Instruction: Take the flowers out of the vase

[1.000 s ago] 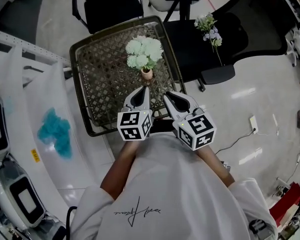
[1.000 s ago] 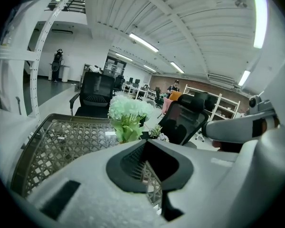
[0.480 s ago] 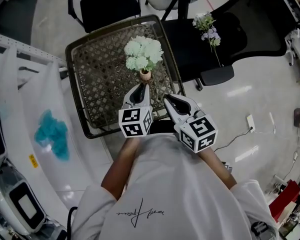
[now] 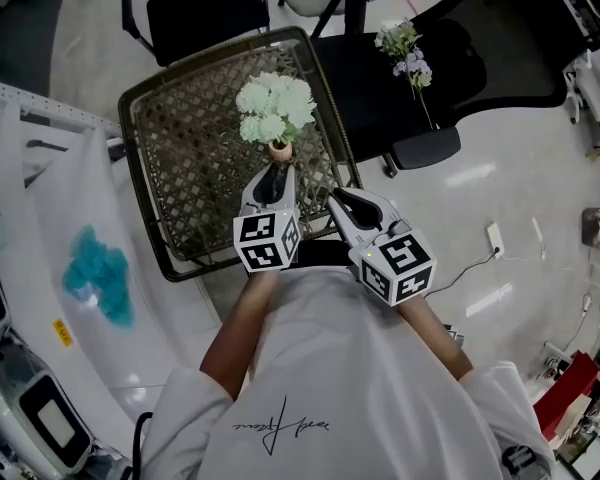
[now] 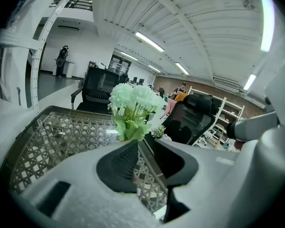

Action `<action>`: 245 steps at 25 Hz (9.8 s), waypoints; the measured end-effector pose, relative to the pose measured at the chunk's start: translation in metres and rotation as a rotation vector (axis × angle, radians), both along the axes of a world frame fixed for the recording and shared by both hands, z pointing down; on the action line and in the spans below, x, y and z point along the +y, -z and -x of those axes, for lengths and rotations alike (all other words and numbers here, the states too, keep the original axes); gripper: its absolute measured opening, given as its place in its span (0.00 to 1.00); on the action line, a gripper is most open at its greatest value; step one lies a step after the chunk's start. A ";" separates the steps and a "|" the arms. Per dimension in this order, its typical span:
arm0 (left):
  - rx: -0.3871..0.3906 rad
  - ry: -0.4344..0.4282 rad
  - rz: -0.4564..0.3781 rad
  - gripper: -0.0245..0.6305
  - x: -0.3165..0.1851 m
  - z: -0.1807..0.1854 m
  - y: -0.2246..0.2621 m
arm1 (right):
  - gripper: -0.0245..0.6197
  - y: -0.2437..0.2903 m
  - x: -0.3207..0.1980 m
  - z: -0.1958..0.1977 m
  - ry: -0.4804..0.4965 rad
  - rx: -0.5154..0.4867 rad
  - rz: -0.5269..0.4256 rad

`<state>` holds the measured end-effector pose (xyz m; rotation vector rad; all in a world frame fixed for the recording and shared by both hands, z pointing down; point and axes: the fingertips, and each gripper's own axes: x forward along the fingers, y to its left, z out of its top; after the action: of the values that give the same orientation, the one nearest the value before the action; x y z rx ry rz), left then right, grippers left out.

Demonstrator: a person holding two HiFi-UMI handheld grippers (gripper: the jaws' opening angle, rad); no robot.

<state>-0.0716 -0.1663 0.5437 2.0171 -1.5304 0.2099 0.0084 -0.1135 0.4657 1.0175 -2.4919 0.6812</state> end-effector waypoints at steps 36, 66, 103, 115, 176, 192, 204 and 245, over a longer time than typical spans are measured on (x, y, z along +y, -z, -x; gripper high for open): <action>-0.069 0.069 0.063 0.45 -0.045 0.012 -0.047 | 0.10 -0.009 -0.002 -0.026 -0.061 0.040 0.001; -0.154 0.002 0.074 0.51 -0.078 0.005 -0.069 | 0.10 -0.029 0.002 -0.031 -0.075 0.080 0.064; -0.185 0.018 0.040 0.21 -0.092 0.018 -0.064 | 0.10 -0.043 -0.002 -0.020 -0.051 0.105 0.113; -0.173 0.021 0.021 0.19 -0.091 0.021 -0.057 | 0.10 -0.042 0.000 -0.021 -0.056 0.103 0.111; -0.194 0.041 -0.069 0.18 -0.075 0.026 -0.009 | 0.06 -0.014 -0.012 -0.017 -0.037 0.005 0.039; -0.170 0.021 -0.113 0.18 -0.077 0.031 0.028 | 0.06 -0.005 -0.012 -0.016 -0.049 -0.034 0.018; -0.162 0.039 -0.139 0.18 -0.079 0.039 0.050 | 0.06 0.007 -0.012 -0.010 -0.040 -0.070 0.005; -0.111 0.076 -0.141 0.18 -0.042 0.049 0.084 | 0.05 0.033 -0.016 -0.013 -0.039 -0.117 -0.086</action>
<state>-0.1207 -0.2081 0.4595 2.0810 -1.7314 0.1907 0.0219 -0.1299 0.4328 1.0893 -2.6289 0.6681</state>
